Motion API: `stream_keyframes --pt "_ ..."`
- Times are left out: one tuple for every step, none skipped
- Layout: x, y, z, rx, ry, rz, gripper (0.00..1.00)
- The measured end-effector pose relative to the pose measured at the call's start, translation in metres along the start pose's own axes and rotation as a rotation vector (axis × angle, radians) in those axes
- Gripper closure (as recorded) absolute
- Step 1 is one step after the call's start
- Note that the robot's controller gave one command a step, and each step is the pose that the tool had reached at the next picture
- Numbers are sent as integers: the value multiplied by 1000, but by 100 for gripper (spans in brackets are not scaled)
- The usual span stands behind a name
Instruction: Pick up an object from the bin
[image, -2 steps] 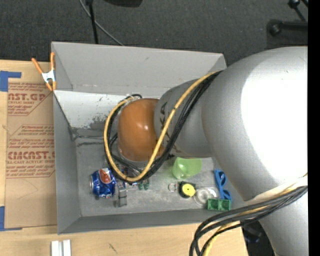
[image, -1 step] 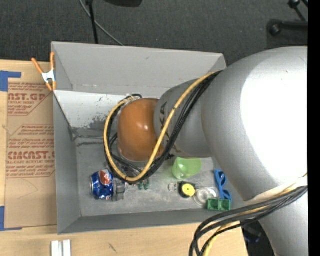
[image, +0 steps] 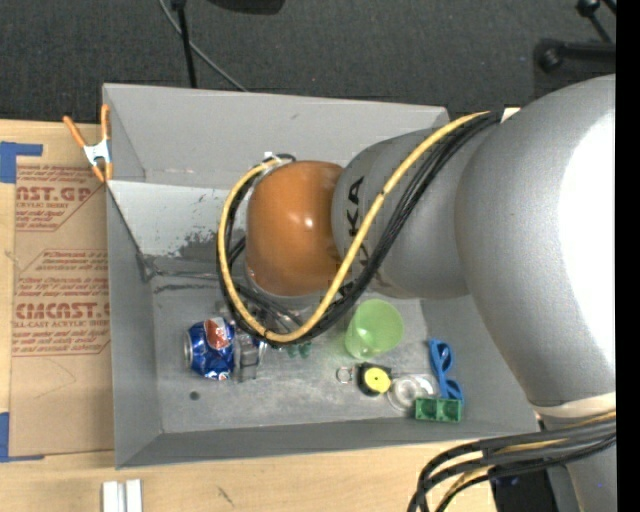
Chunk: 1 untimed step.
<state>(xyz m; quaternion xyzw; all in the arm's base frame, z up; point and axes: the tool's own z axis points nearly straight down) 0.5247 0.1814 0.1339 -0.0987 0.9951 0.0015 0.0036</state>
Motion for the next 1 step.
stream_keyframes --pt "-2 1 -55 1 -1 0 100"
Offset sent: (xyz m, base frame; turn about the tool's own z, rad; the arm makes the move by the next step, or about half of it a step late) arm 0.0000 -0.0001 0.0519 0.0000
